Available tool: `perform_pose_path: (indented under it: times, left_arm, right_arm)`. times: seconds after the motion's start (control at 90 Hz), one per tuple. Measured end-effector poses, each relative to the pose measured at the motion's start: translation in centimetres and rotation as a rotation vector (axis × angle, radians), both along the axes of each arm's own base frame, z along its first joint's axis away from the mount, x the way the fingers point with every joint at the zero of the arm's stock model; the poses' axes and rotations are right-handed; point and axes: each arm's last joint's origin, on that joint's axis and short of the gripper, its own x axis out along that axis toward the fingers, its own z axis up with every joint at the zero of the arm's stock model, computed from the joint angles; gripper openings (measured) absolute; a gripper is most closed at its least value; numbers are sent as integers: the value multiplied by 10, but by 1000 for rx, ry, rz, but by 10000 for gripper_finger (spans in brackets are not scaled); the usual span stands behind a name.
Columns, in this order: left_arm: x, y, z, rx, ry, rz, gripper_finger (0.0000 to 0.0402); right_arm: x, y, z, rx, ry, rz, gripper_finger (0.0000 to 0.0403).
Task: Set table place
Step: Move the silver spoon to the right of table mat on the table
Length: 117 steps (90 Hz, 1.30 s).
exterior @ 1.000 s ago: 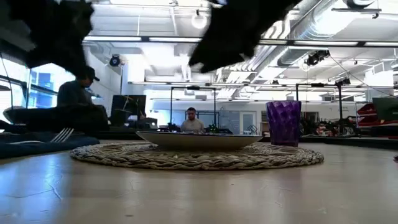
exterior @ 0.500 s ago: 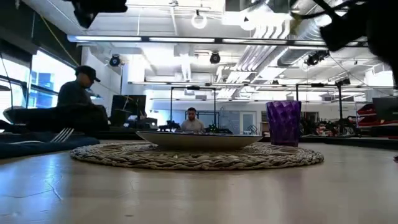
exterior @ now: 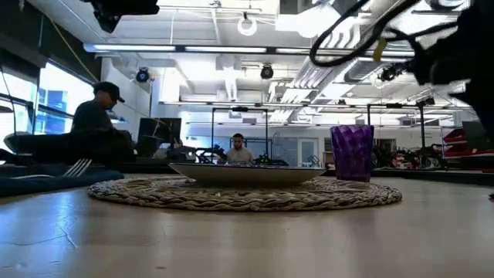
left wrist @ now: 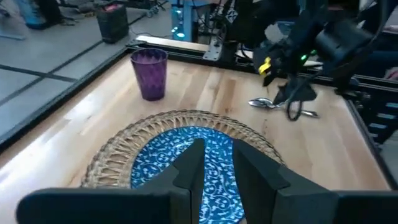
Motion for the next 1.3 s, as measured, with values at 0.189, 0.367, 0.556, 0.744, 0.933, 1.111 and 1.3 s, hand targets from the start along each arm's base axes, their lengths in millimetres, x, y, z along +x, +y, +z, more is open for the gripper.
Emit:
perform_pose_path:
  times: [0.189, 0.367, 0.556, 0.744, 0.933, 1.111, 1.3]
  left_arm:
    - [0, -4, 0, -6, -10, -11, 65]
    - [7, -8, -3, 6, -10, -18, 65]
    - [16, -13, -11, 30, 15, -21, 65]
    - [24, -20, -14, 15, -12, -33, 65]
    - [24, -26, -12, 35, -38, -49, 65]
    - [23, -27, -11, 47, -44, -26, 65]
    - [23, -27, -11, 46, -45, -26, 65]
  right_arm:
    - [-6, -9, -23, 42, 9, -45, 255]
    - [-10, -16, -33, 72, 22, -62, 231]
    - [-5, -20, -34, 93, 7, -34, 185]
    - [-3, -21, -34, 107, -4, -26, 120]
    - [-1, -21, -32, 105, -7, 5, 77]
    - [4, -19, -25, 83, -17, 45, 54]
    - [4, -19, -23, 68, -14, 51, 32]
